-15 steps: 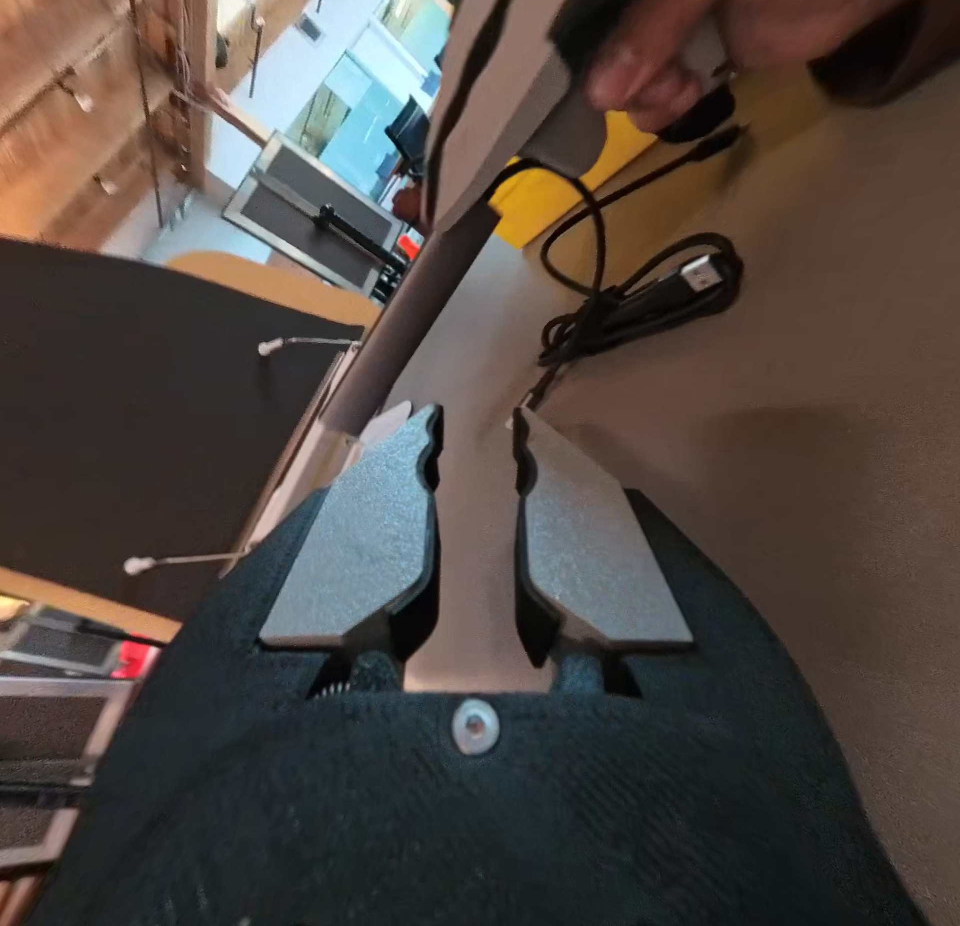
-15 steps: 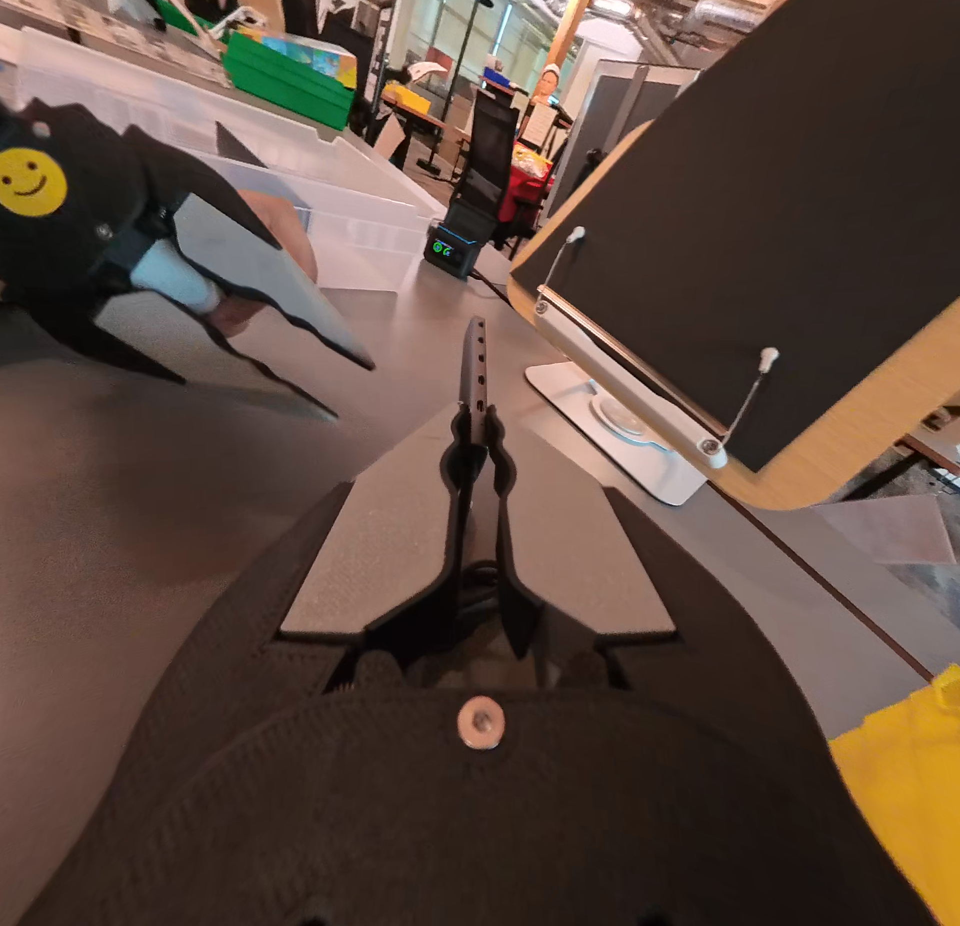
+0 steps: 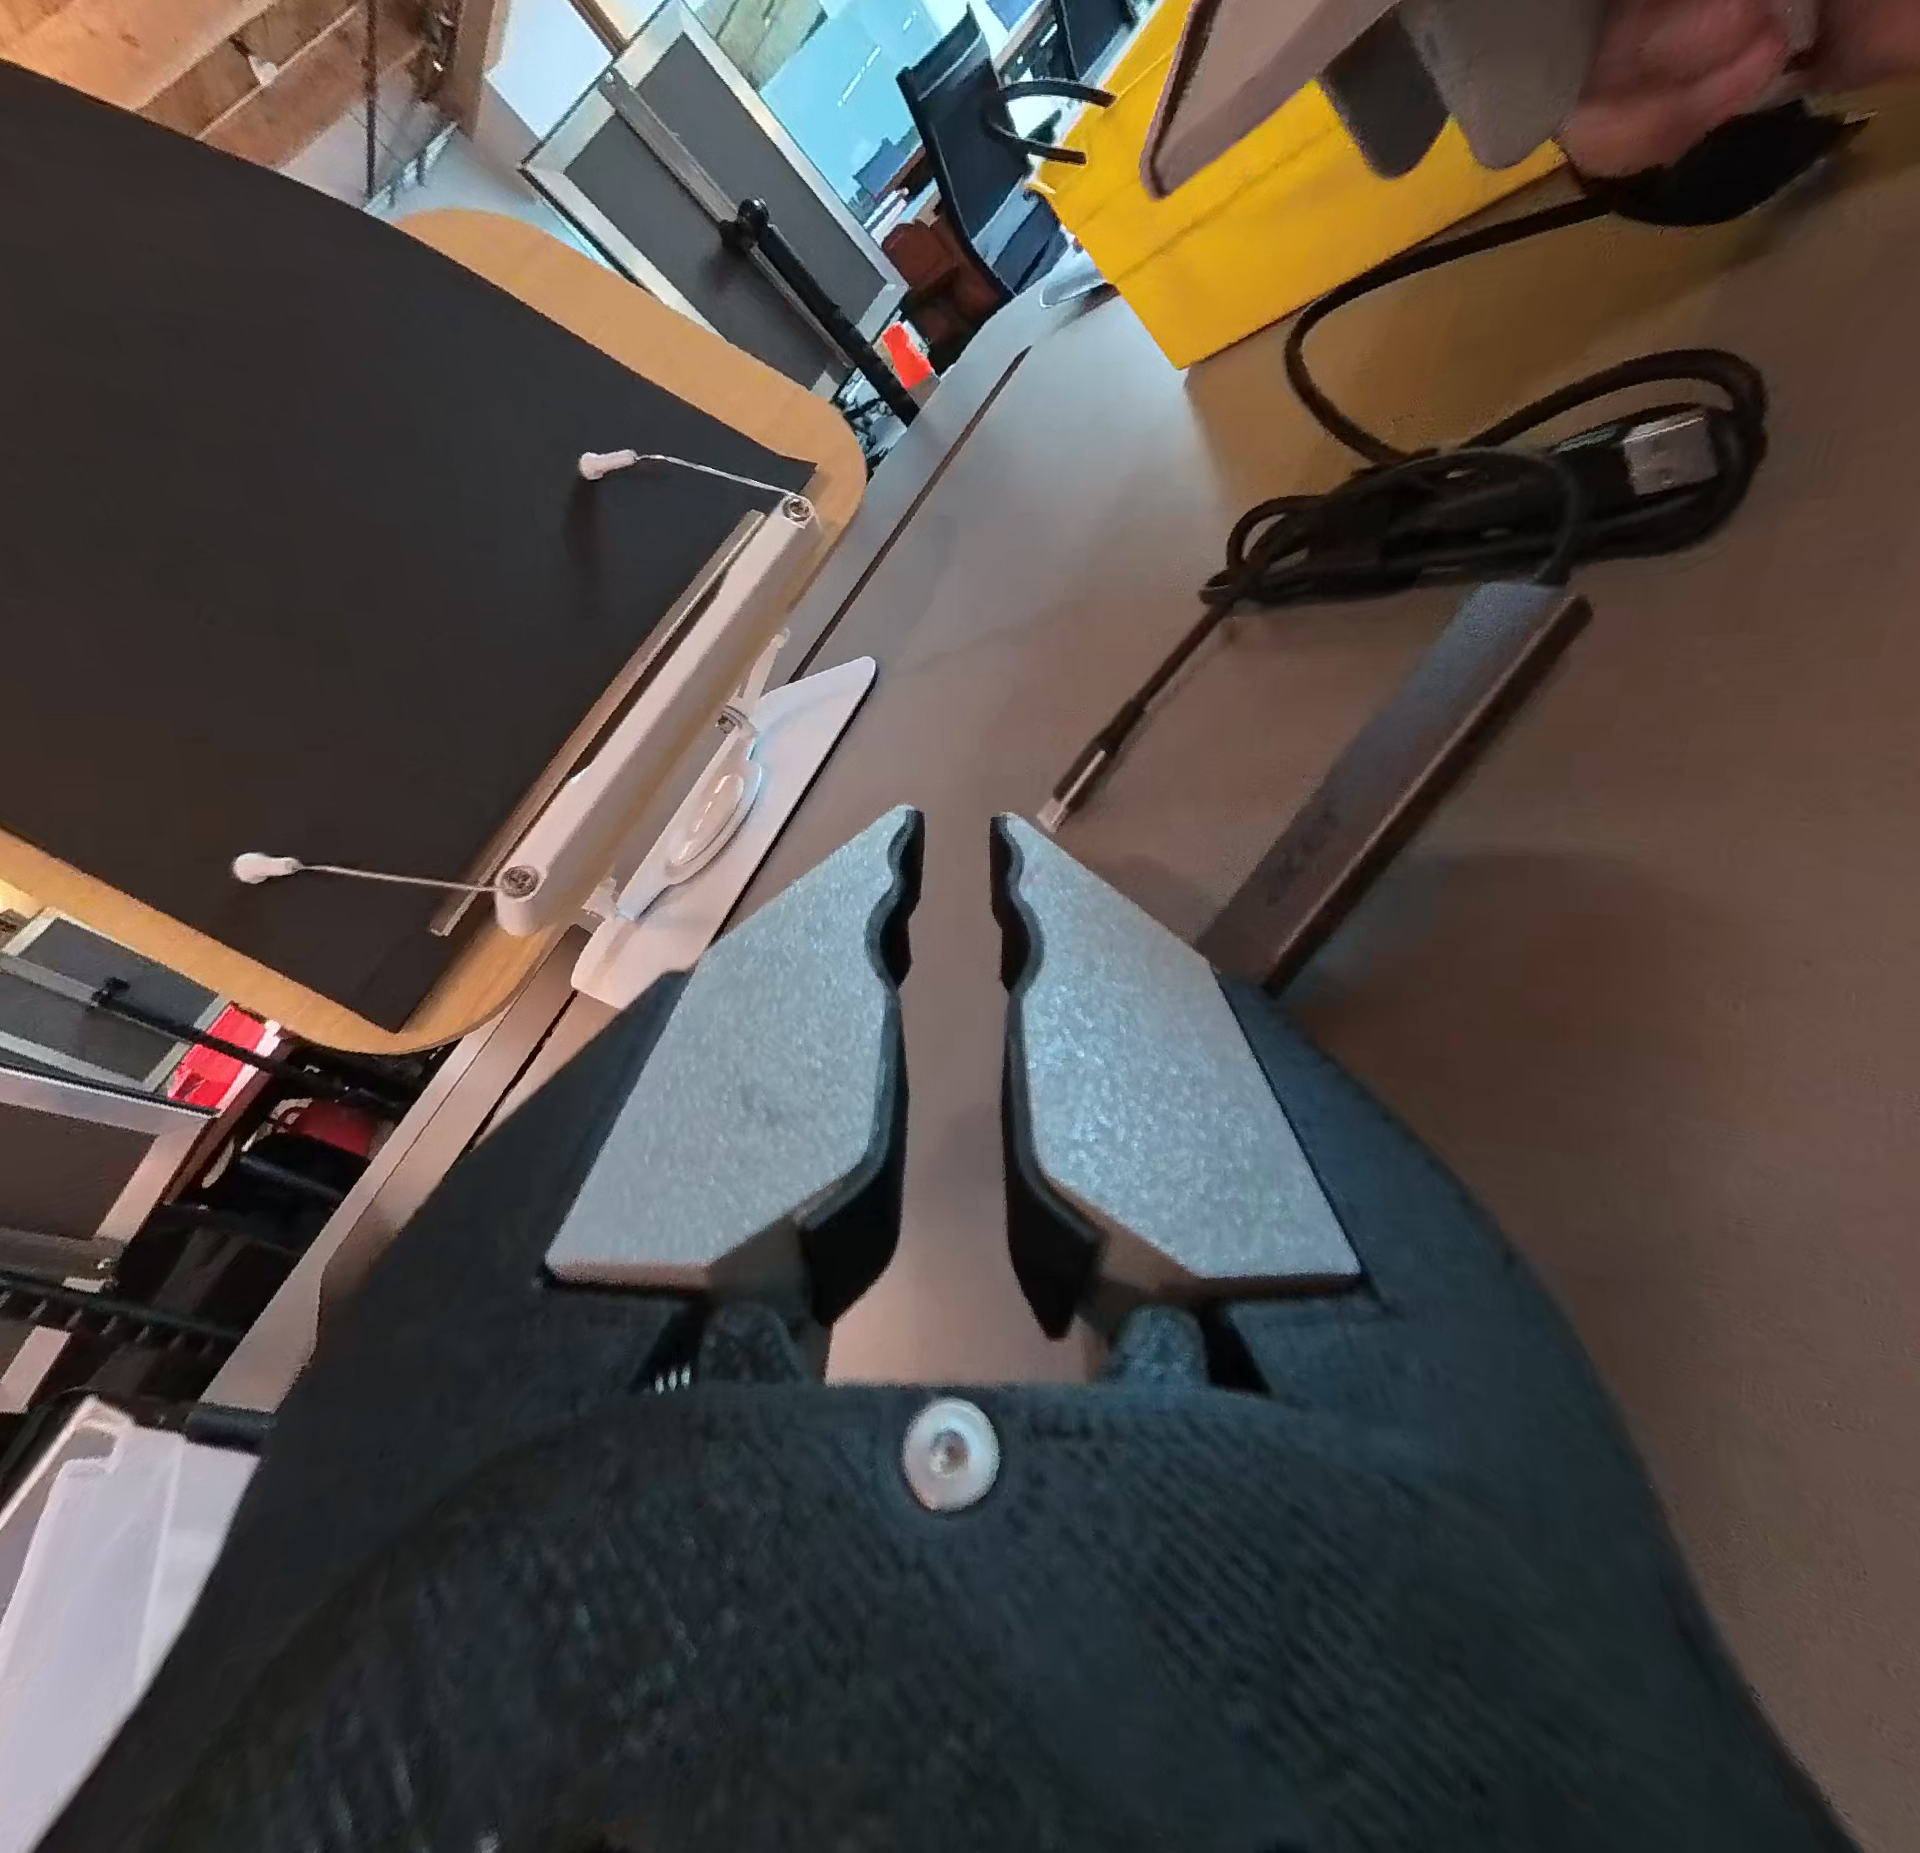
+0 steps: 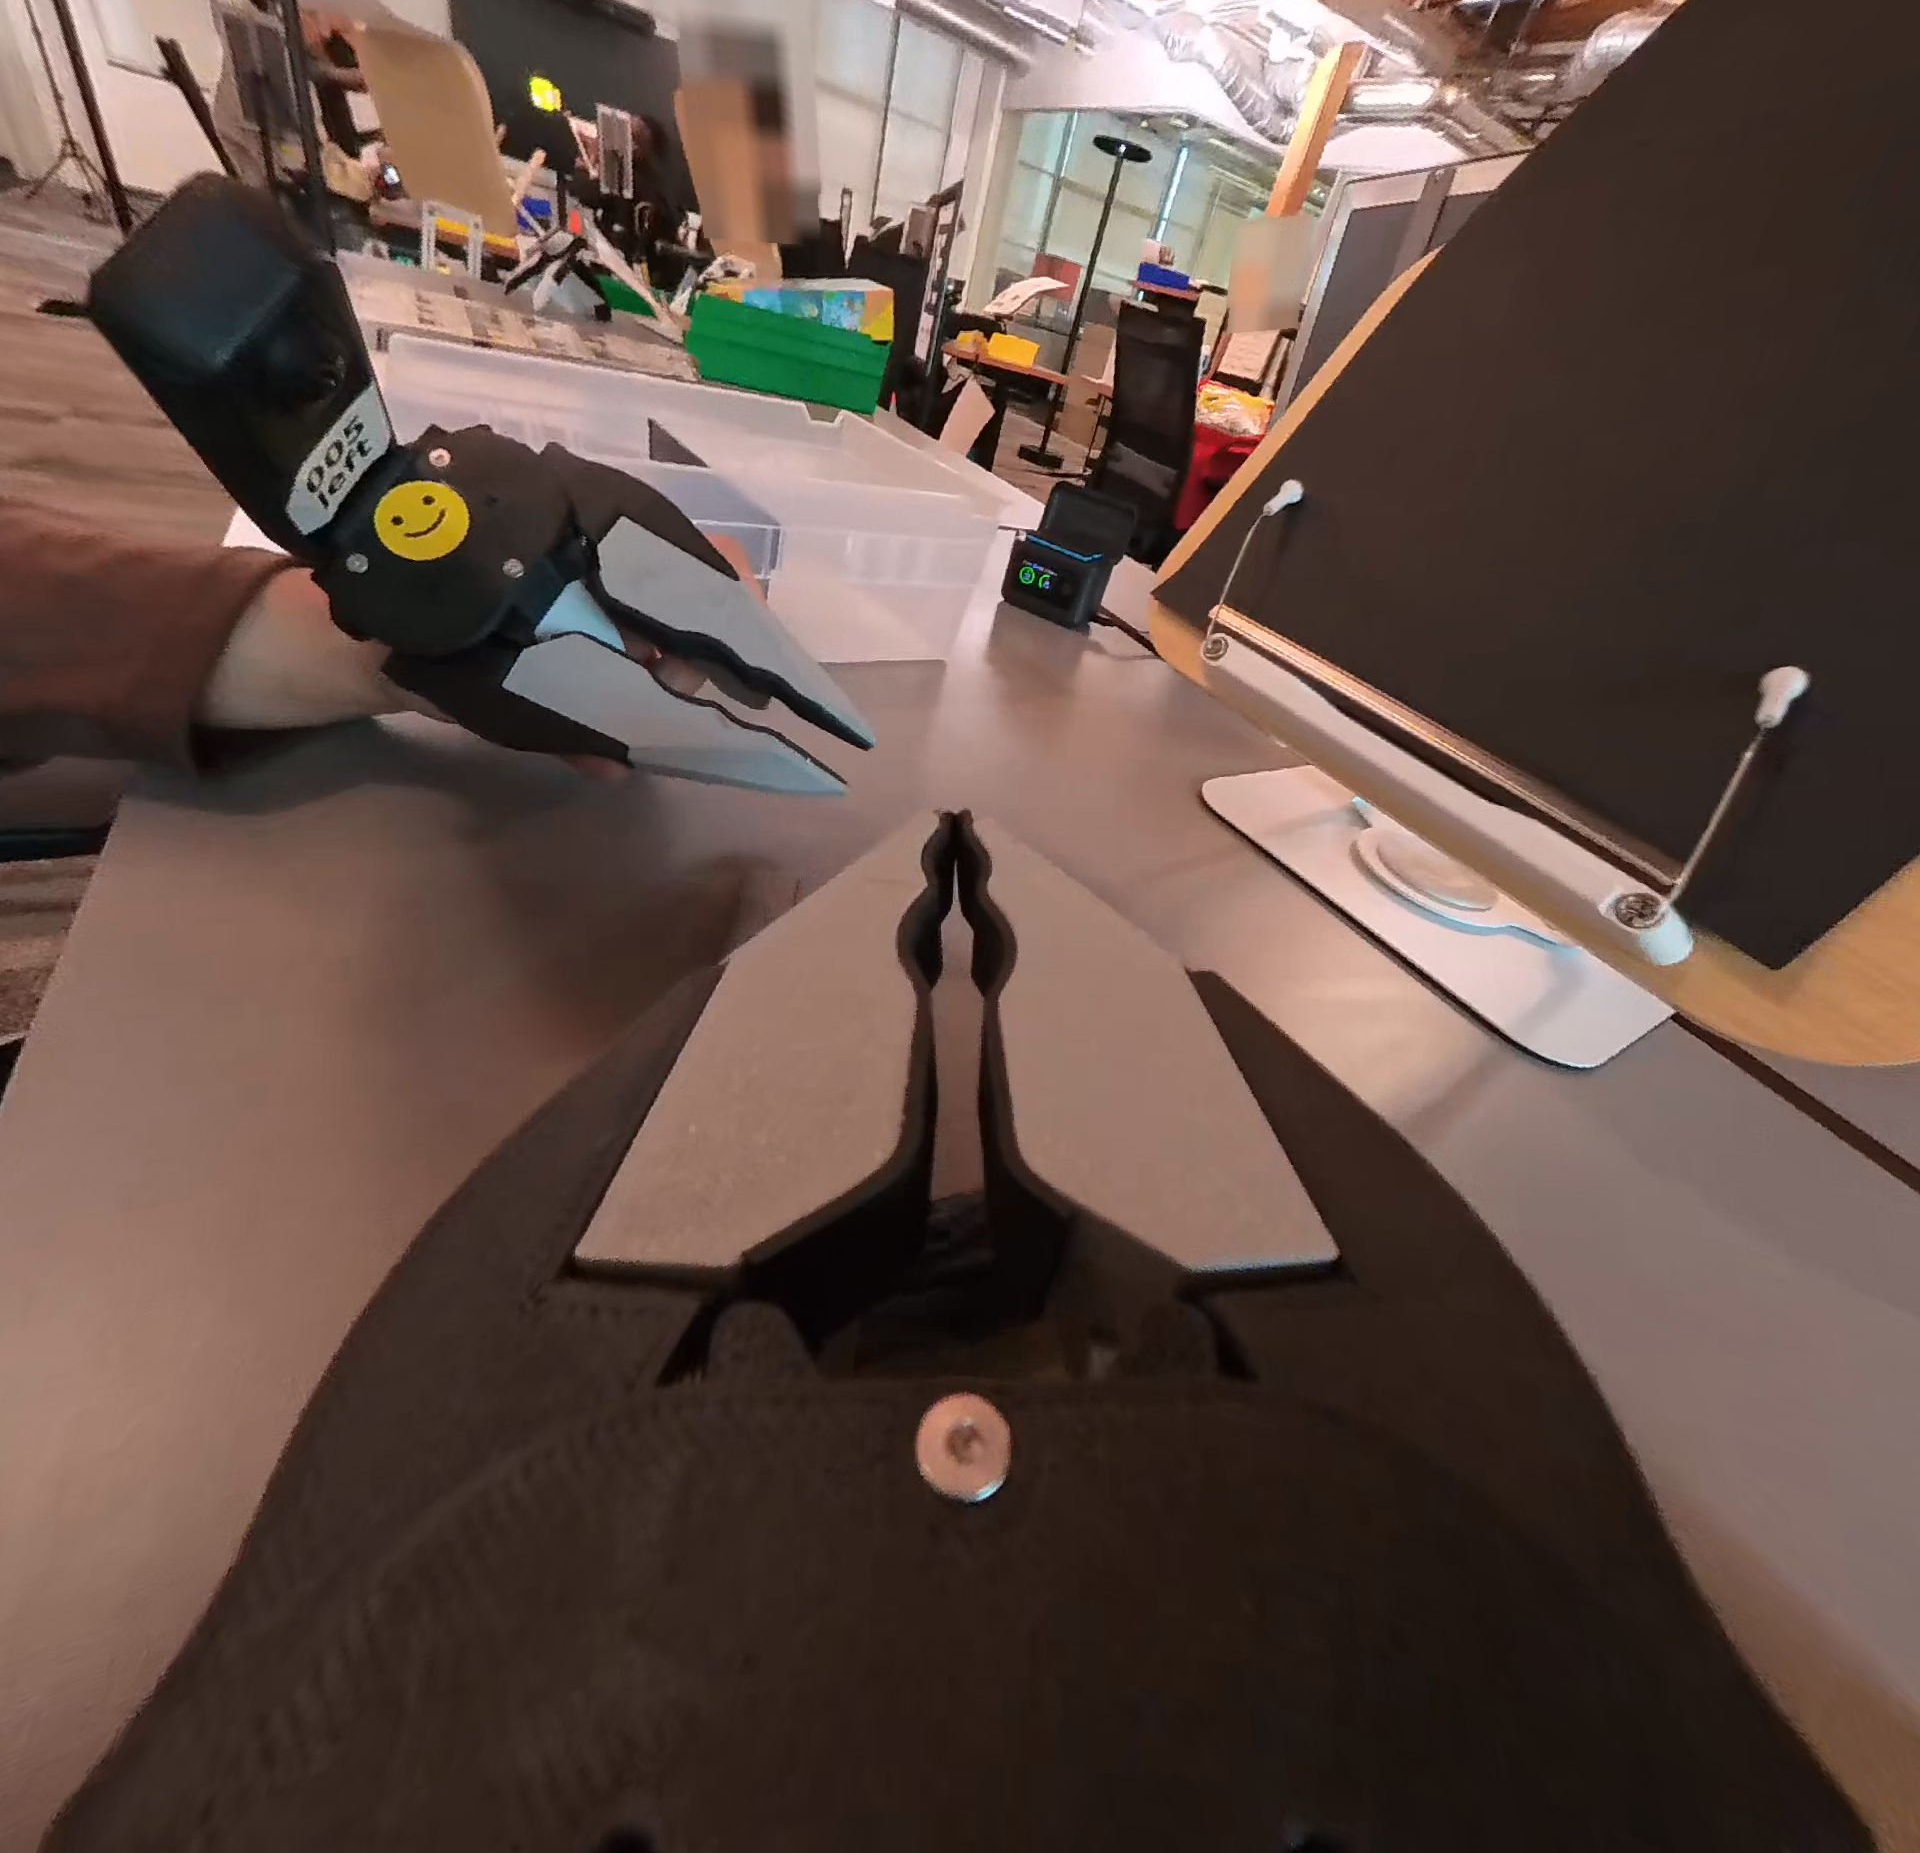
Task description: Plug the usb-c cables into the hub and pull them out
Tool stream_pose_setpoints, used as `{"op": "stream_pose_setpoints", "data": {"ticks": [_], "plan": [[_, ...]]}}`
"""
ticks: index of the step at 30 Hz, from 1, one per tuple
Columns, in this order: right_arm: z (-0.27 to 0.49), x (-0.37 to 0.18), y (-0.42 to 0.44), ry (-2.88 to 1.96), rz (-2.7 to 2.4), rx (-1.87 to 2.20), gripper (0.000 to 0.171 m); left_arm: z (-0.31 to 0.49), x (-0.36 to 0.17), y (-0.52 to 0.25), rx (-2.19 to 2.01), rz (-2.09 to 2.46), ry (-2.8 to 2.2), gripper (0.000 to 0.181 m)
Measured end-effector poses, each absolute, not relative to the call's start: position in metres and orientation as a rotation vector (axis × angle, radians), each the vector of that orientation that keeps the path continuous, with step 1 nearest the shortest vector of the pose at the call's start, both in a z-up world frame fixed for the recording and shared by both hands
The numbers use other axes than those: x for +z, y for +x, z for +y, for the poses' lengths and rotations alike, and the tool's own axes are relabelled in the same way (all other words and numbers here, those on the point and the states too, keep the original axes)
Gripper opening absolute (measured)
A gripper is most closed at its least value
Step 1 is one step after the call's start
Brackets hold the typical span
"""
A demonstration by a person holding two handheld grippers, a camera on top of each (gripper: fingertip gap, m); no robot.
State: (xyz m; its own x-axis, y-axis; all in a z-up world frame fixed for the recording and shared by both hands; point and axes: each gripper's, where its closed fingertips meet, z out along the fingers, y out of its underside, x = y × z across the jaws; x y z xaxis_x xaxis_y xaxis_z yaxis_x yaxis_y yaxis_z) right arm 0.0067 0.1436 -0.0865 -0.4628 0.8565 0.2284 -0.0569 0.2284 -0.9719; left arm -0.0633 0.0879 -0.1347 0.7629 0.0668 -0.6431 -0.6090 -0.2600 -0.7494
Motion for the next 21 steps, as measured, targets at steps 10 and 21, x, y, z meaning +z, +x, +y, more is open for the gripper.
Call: {"op": "stream_pose_setpoints", "data": {"ticks": [10, 21], "plan": [[0.136, -0.108, -0.006, -0.820, -1.738, 1.275, 0.000, 0.085, -0.143, -0.084, 0.736, 0.390, -1.803, 0.011], [0.105, -0.138, 0.004, -0.808, -1.972, 1.176, 0.049, 0.074, -0.130, -0.074, 0.441, 0.301, -1.779, 0.019]]}}
